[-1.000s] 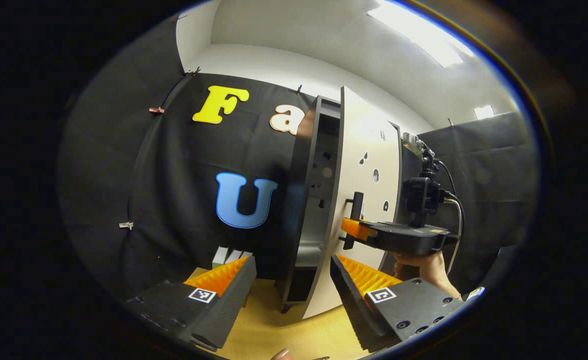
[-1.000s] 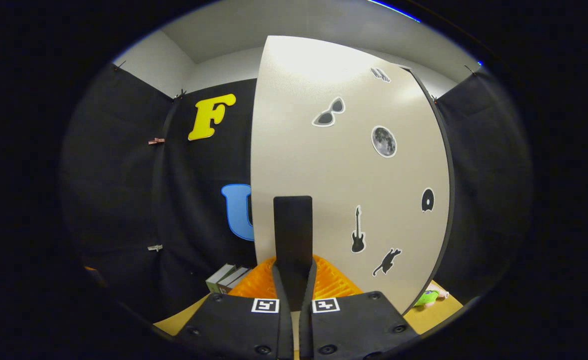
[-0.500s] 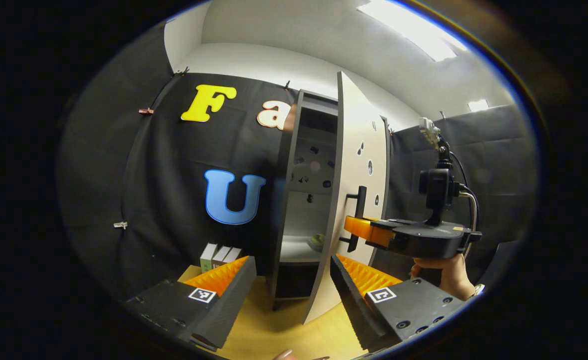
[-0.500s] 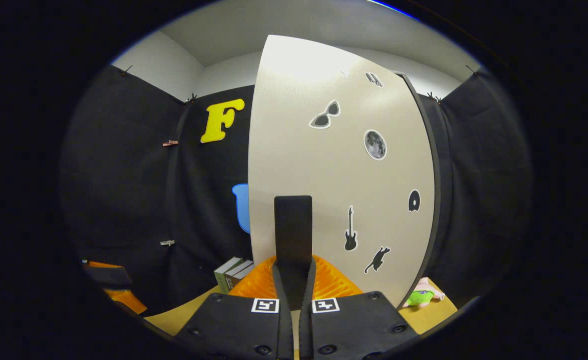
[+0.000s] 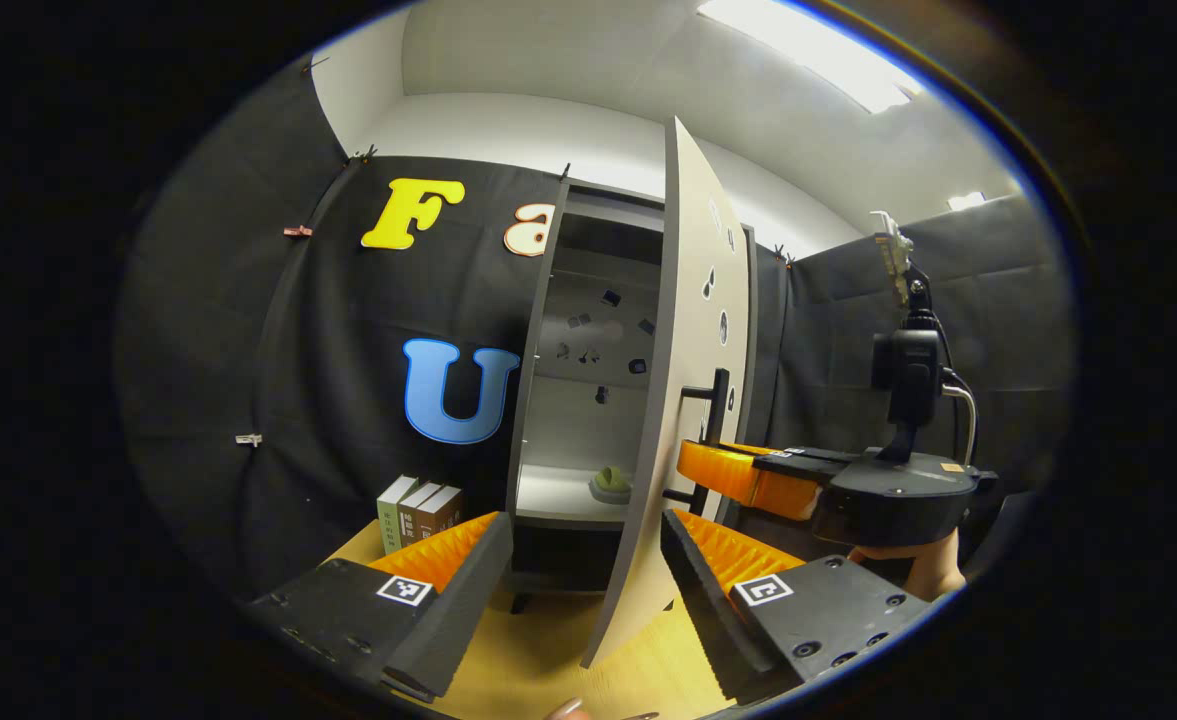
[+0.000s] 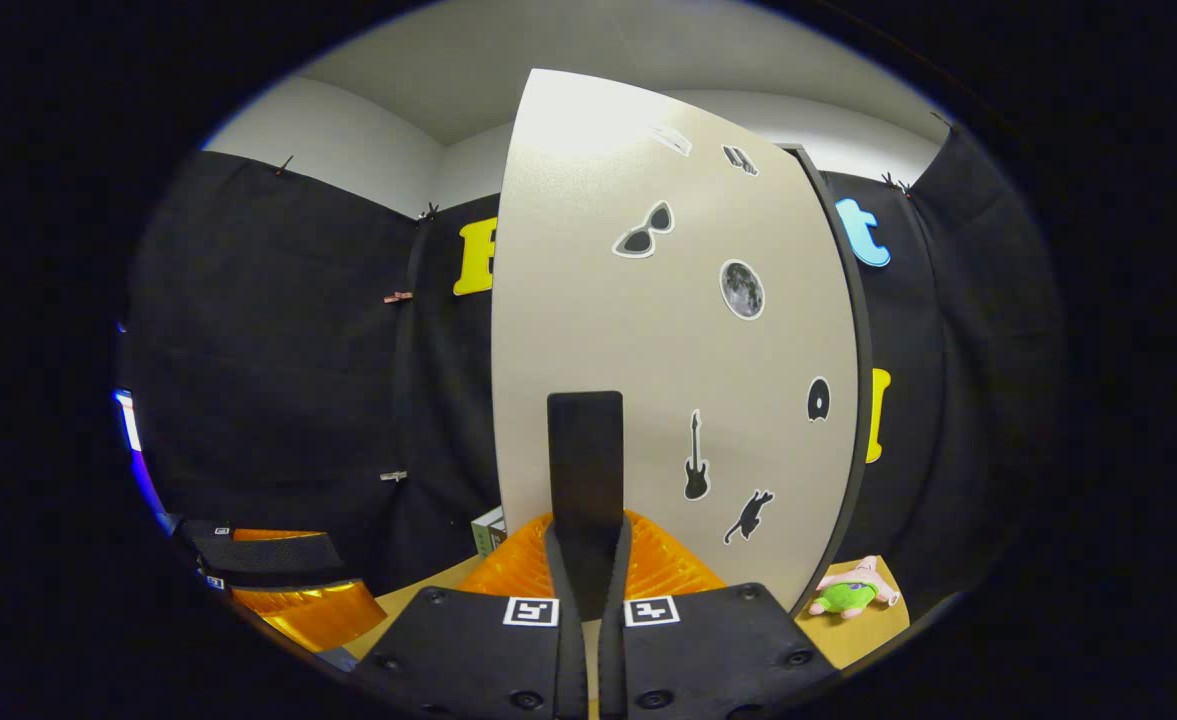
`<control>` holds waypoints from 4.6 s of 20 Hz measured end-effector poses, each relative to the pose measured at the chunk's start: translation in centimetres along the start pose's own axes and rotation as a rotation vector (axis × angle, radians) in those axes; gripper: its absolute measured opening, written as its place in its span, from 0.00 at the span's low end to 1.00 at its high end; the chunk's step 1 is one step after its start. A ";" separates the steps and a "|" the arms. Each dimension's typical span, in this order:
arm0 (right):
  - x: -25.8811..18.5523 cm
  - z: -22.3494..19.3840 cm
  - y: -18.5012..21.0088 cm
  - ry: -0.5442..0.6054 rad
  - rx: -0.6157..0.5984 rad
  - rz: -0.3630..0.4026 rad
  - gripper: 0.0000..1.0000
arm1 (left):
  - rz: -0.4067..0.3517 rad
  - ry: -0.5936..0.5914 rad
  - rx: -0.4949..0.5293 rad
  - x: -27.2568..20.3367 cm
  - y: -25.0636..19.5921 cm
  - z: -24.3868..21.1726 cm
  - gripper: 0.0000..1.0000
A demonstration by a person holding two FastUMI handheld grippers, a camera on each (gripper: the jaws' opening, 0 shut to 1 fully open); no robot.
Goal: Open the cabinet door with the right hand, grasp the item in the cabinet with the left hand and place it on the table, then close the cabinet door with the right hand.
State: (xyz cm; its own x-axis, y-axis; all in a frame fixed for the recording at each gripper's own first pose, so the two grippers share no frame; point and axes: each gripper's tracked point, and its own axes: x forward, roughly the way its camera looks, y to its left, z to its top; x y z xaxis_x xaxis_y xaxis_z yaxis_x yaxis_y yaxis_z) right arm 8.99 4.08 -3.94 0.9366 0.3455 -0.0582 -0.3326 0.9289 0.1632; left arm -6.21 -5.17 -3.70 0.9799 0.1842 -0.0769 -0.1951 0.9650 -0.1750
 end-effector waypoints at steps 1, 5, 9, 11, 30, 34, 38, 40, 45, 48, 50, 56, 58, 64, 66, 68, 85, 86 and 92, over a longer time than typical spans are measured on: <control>-0.6 0.0 -0.3 0.002 0.002 0.017 0.09 | 0.017 -0.005 0.003 -0.2 -0.7 0.1 0.94; -2.8 0.4 -1.9 0.003 0.005 0.070 0.09 | 0.071 -0.025 0.018 -0.8 -3.6 0.4 0.94; -4.5 0.6 -3.1 0.006 0.000 0.085 0.08 | 0.101 -0.016 0.041 -1.1 -6.2 -0.2 0.94; -5.7 0.8 -4.0 0.007 -0.011 0.081 0.09 | 0.097 -0.017 0.034 -1.1 -7.5 -0.2 0.94; -11.8 2.4 -14.5 -0.034 -0.061 -0.109 0.08 | 0.007 0.017 0.031 0.9 -14.9 -2.0 0.94; -12.3 2.7 -16.9 -0.043 -0.081 -0.172 0.08 | -0.010 0.023 0.041 1.9 -15.9 -2.3 0.91; -12.8 2.8 -17.7 -0.051 -0.071 -0.188 0.07 | -0.037 0.024 0.044 2.9 -16.4 -2.5 0.94; -12.8 2.7 -17.7 -0.046 -0.066 -0.196 0.08 | -0.056 0.034 0.053 3.5 -16.6 -2.6 0.94; -13.7 2.6 -17.9 -0.037 -0.090 -0.269 0.08 | -0.105 0.020 0.090 5.7 -14.7 -1.5 0.94; -15.1 2.2 -18.0 -0.021 -0.112 -0.340 0.07 | -0.140 0.023 0.120 7.0 -13.0 -1.1 0.94; -16.7 2.1 -17.8 -0.018 -0.113 -0.386 0.10 | -0.168 0.019 0.141 7.6 -11.9 -1.0 0.91; -23.7 4.3 -21.0 -0.112 -0.100 -0.679 0.62 | -0.267 0.018 0.218 13.4 -8.7 -0.7 0.93; -25.6 3.8 -22.9 -0.092 -0.142 -0.769 0.89 | -0.287 0.033 0.235 16.6 -8.5 -0.7 0.96; -26.3 3.7 -28.9 -0.037 -0.297 -0.878 0.97 | -0.261 0.092 0.296 27.5 -8.1 -1.8 0.96; -25.8 2.6 -31.1 -0.005 -0.314 -0.874 0.95 | -0.253 0.140 0.293 31.2 -8.1 -3.2 0.93; -25.7 2.3 -34.0 0.020 -0.323 -0.912 0.98 | -0.247 0.176 0.297 34.5 -8.1 -4.4 0.97; -22.5 -1.7 -45.6 0.111 -0.245 -0.963 0.98 | -0.100 0.421 0.226 48.7 -5.1 -11.9 0.89; -22.3 -1.7 -45.8 0.114 -0.238 -0.958 0.98 | -0.085 0.434 0.222 49.0 -4.9 -12.2 0.88; -22.3 -1.8 -46.9 0.105 -0.209 -0.969 0.98 | -0.025 0.549 0.158 49.5 -4.0 -15.1 0.75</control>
State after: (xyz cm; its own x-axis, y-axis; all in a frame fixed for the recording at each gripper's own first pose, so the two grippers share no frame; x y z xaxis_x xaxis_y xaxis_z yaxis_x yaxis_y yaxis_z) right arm 3.48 -46.93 -12.03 0.8026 -0.5739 -0.1628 0.5483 0.8172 -0.1773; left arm 42.46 -2.68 -21.60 0.8104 0.0777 -0.5807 -0.1220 0.9918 -0.0376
